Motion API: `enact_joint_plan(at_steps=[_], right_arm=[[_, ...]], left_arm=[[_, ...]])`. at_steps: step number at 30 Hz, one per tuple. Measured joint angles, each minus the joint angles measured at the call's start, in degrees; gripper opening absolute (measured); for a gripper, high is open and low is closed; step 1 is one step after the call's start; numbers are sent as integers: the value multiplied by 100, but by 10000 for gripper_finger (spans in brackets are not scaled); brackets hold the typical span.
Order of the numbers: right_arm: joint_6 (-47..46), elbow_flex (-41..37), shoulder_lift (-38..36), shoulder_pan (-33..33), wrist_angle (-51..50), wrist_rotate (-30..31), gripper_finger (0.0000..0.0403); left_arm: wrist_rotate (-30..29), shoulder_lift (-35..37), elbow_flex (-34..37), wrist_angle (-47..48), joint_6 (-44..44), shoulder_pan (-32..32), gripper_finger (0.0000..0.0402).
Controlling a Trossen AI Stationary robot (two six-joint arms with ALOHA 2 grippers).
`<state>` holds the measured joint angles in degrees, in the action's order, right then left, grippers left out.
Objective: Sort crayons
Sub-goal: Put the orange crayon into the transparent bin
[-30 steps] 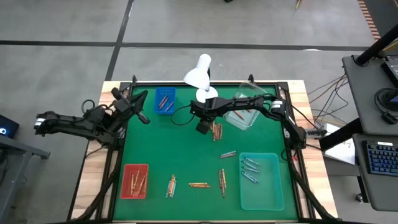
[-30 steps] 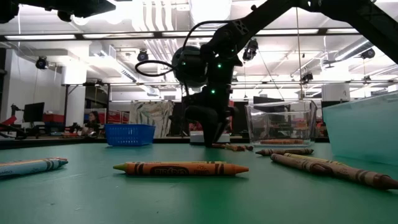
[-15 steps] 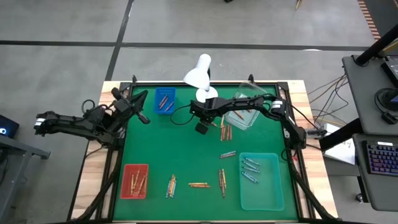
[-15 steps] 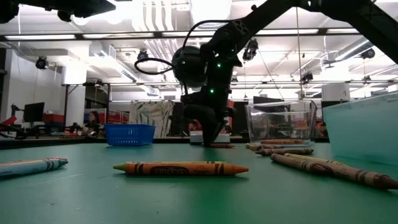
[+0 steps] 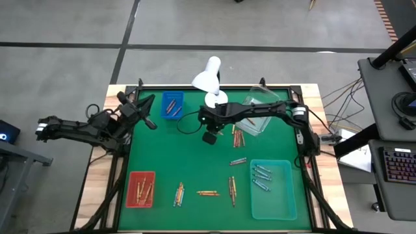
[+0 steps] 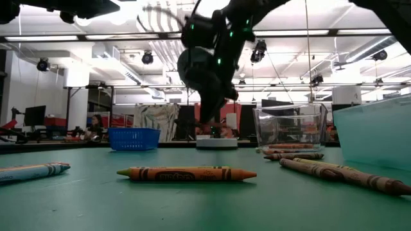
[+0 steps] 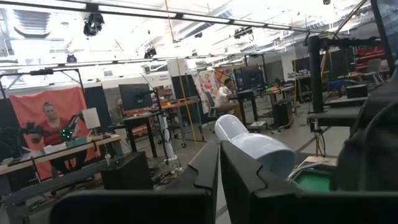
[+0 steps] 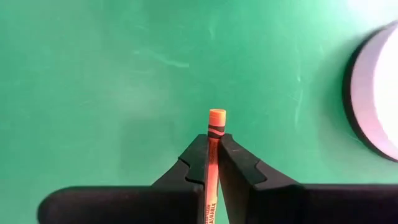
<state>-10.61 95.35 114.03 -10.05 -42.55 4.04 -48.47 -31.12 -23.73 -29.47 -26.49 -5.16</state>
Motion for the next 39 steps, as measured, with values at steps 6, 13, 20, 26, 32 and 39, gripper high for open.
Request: enact_joint_plan(at_steps=[6,13,20,26,32,39], right_arm=[[51,4,-353,118,-195,-5,17],[140,7,-897,123,-1002,90,17],[168,9,-1492,-198,-2131,878,17],[422,-18,-1804,-885,-2755,963,17],[814,-273,-1909,-1506,-2773,854,17],[1135,-682,-1913,-1835,-2729,637,17]], left_arm=[[-2,-4,0,11,104,1,1],[0,-64,0,17,201,0,1],[0,-167,0,15,297,0,1],[0,-167,0,9,305,0,1],[-1,-154,0,41,305,0,1],[0,-152,0,55,303,0,1]])
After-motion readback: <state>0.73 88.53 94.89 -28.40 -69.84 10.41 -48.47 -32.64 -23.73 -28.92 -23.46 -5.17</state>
